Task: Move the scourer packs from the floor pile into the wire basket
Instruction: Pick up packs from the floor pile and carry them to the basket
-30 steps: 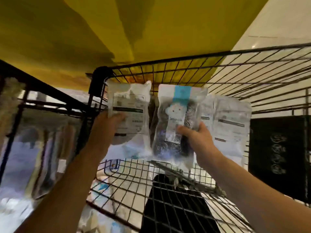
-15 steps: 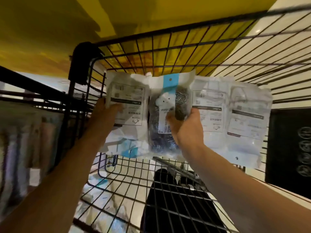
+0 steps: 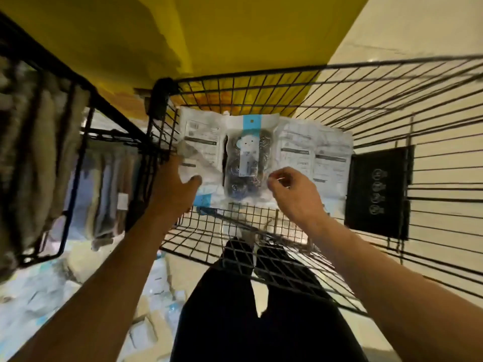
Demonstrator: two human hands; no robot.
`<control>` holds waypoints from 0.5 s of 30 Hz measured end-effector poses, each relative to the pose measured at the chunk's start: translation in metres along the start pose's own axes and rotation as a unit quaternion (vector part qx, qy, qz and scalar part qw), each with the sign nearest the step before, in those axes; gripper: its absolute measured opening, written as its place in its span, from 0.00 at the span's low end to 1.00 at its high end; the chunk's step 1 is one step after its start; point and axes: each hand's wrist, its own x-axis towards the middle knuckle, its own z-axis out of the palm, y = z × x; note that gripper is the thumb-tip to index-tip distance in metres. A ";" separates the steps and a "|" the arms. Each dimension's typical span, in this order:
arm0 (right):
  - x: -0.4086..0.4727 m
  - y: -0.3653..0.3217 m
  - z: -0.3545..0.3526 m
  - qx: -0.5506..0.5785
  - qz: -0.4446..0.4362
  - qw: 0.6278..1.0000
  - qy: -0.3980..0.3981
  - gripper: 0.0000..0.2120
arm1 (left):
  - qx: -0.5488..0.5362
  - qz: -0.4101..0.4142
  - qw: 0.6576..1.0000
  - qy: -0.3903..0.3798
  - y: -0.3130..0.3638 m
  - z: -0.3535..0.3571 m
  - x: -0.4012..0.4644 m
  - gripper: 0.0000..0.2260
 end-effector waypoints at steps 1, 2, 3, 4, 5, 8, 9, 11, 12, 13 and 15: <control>-0.014 -0.001 -0.010 0.011 0.004 1.000 -0.015 0.08 | -0.014 -0.018 1.000 -0.016 0.005 -0.007 -0.016 0.24; -0.027 -0.003 -0.018 0.028 0.005 0.999 -0.027 0.06 | -0.050 -0.034 0.997 -0.041 0.008 -0.013 -0.031 0.21; -0.040 0.000 -0.024 0.035 0.014 0.999 -0.037 0.04 | -0.096 -0.047 0.992 -0.072 0.011 -0.020 -0.046 0.18; -0.053 0.005 -0.026 0.031 0.020 0.998 -0.045 0.04 | -0.135 -0.053 0.984 -0.101 0.011 -0.024 -0.060 0.13; -0.064 0.010 -0.028 0.026 0.022 0.998 -0.056 0.04 | -0.162 -0.053 0.978 -0.118 0.010 -0.027 -0.075 0.09; -0.091 0.027 -0.034 0.022 0.016 0.996 -0.081 0.03 | -0.135 -0.040 0.983 -0.113 -0.007 -0.033 -0.114 0.06; -0.099 0.030 -0.037 0.021 0.017 0.996 -0.082 0.03 | -0.127 -0.048 0.985 -0.106 -0.012 -0.035 -0.127 0.06; -0.112 0.036 -0.044 0.018 0.009 0.997 -0.076 0.03 | -0.123 -0.070 0.987 -0.082 -0.022 -0.041 -0.154 0.05; -0.119 0.037 -0.049 0.016 0.002 0.997 -0.079 0.03 | -0.124 -0.082 0.987 -0.067 -0.028 -0.044 -0.166 0.05; -0.123 0.039 -0.053 0.007 -0.006 0.996 -0.087 0.04 | -0.130 -0.092 0.986 -0.057 -0.034 -0.046 -0.178 0.06; -0.130 0.043 -0.061 -0.005 -0.025 0.994 -0.108 0.04 | -0.140 -0.121 0.982 -0.034 -0.047 -0.045 -0.202 0.10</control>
